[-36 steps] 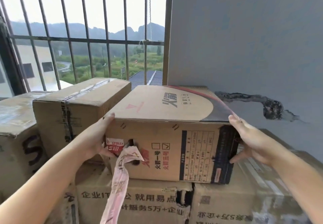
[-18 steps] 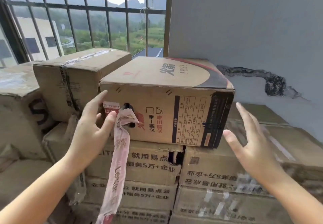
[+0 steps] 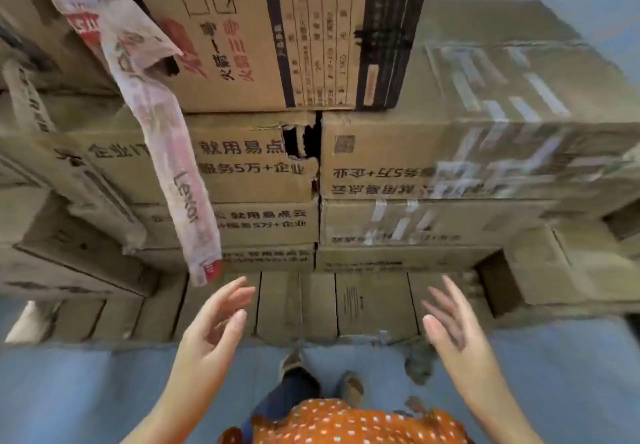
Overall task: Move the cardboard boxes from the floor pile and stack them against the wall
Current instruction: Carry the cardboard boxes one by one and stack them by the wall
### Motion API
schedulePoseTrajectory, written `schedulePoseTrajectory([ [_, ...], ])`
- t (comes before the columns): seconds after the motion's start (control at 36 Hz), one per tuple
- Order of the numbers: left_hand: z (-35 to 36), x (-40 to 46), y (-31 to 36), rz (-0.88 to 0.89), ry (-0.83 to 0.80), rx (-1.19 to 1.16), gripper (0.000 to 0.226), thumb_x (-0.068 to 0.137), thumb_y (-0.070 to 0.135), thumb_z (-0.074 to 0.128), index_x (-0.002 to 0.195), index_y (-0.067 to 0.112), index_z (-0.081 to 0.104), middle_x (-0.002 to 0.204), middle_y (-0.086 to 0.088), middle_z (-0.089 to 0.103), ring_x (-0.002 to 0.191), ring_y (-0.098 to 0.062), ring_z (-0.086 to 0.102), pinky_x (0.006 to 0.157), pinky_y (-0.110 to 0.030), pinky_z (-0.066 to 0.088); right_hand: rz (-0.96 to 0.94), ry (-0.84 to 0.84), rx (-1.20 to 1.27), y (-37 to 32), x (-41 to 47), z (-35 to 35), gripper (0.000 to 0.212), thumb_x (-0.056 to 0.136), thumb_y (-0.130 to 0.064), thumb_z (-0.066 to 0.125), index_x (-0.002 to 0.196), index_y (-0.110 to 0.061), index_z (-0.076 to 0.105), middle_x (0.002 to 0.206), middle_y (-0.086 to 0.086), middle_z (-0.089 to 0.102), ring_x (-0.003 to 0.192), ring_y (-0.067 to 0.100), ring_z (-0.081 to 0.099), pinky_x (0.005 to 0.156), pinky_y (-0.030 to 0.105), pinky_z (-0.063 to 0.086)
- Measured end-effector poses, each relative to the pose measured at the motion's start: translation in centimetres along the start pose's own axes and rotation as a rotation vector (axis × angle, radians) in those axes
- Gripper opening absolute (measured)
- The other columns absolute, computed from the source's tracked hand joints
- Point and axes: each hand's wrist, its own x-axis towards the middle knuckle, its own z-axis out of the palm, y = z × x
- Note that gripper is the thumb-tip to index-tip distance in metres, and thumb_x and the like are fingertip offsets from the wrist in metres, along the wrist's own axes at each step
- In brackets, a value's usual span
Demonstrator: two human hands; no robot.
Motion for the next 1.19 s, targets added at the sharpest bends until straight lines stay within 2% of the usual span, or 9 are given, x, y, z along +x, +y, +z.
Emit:
schedulePoseTrajectory([
  [0.14,2.6,-1.6,-1.1,-0.204,-0.019,-0.114,0.028,0.084,0.044,0.066,0.112,0.042,0.063,0.108,0.009,0.071,0.107,-0.012,0.064,0.086,-0.027,0.055,0.169,0.145,0.103,3.9,-3.9,-0.3,0.096,0.033,-0.096,0.056,0.119,-0.061,0.033,0.127,-0.027,0.048,0.114,-0.003,0.051,0.103,0.041,0.044],
  [0.22,3.7,-0.6,-0.6,-0.294,-0.088,-0.193,0.054,0.070,0.062,0.067,0.115,0.033,0.059,0.107,0.004,0.072,0.102,-0.014,0.067,0.077,-0.021,0.057,0.208,0.251,0.194,4.9,-6.0,0.3,0.104,0.025,-0.096,0.059,0.119,-0.056,0.038,0.125,-0.023,0.052,0.106,-0.004,0.058,0.087,0.030,0.051],
  [0.31,4.3,0.7,-0.2,-0.317,-0.225,-0.165,0.035,0.081,0.041,0.055,0.115,0.033,0.058,0.108,0.001,0.071,0.101,-0.010,0.067,0.077,-0.021,0.057,0.202,0.398,0.270,5.2,-7.9,1.2,0.110,0.023,-0.094,0.061,0.121,-0.050,0.040,0.120,-0.023,0.055,0.102,-0.007,0.060,0.077,0.023,0.053],
  [0.47,4.0,1.8,0.4,-0.223,-0.543,-0.042,0.039,0.081,0.037,0.048,0.120,0.034,0.056,0.107,0.007,0.071,0.099,-0.004,0.066,0.077,-0.021,0.055,0.184,0.788,0.428,6.3,-13.0,4.4,0.107,0.027,-0.093,0.063,0.122,-0.048,0.042,0.118,-0.021,0.058,0.105,-0.003,0.061,0.074,0.019,0.057],
  [0.75,3.9,1.5,0.9,-0.008,-1.077,0.215,0.039,0.082,0.042,0.047,0.120,0.042,0.051,0.111,0.020,0.066,0.106,0.002,0.061,0.098,-0.035,0.044,0.216,1.388,0.605,8.7,-24.5,14.9,0.096,0.029,-0.092,0.065,0.114,-0.052,0.046,0.120,-0.018,0.058,0.104,-0.001,0.062,0.077,0.016,0.053],
  [1.0,5.7,-5.1,2.8,0.191,-1.436,0.247,0.041,0.088,0.031,0.046,0.128,0.029,0.051,0.115,0.006,0.066,0.106,0.007,0.058,0.081,-0.004,0.043,0.323,1.818,0.734,9.1,-34.2,22.5,0.118,0.030,-0.098,0.055,0.127,-0.030,0.049,0.114,-0.015,0.062,0.104,0.003,0.061,0.076,0.014,0.053],
  [1.06,5.9,-7.2,2.6,0.229,-1.493,0.252,0.041,0.085,0.032,0.047,0.125,0.032,0.052,0.112,0.005,0.067,0.106,0.005,0.059,0.082,-0.003,0.043,0.338,1.879,0.755,9.7,-36.2,23.9,0.113,0.030,-0.098,0.055,0.121,-0.031,0.054,0.108,-0.014,0.067,0.102,0.002,0.063,0.076,0.016,0.054],
  [1.14,5.8,-11.1,2.3,0.255,-1.565,0.251,0.037,0.083,0.033,0.048,0.119,0.038,0.053,0.109,0.010,0.069,0.106,-0.002,0.062,0.089,-0.018,0.047,0.335,1.952,0.765,10.3,-39.5,25.6,0.093,0.036,-0.095,0.058,0.110,-0.040,0.058,0.104,-0.018,0.070,0.102,-0.005,0.063,0.077,0.018,0.055],
  [1.19,5.5,-14.4,2.1,0.270,-1.607,0.245,0.036,0.082,0.031,0.049,0.117,0.038,0.053,0.109,0.012,0.069,0.105,-0.003,0.063,0.090,-0.016,0.049,0.325,1.987,0.796,10.7,-41.9,26.5,0.061,0.064,-0.077,0.063,0.110,-0.038,0.058,0.107,-0.013,0.070,0.103,-0.001,0.064,0.079,0.019,0.055],
])
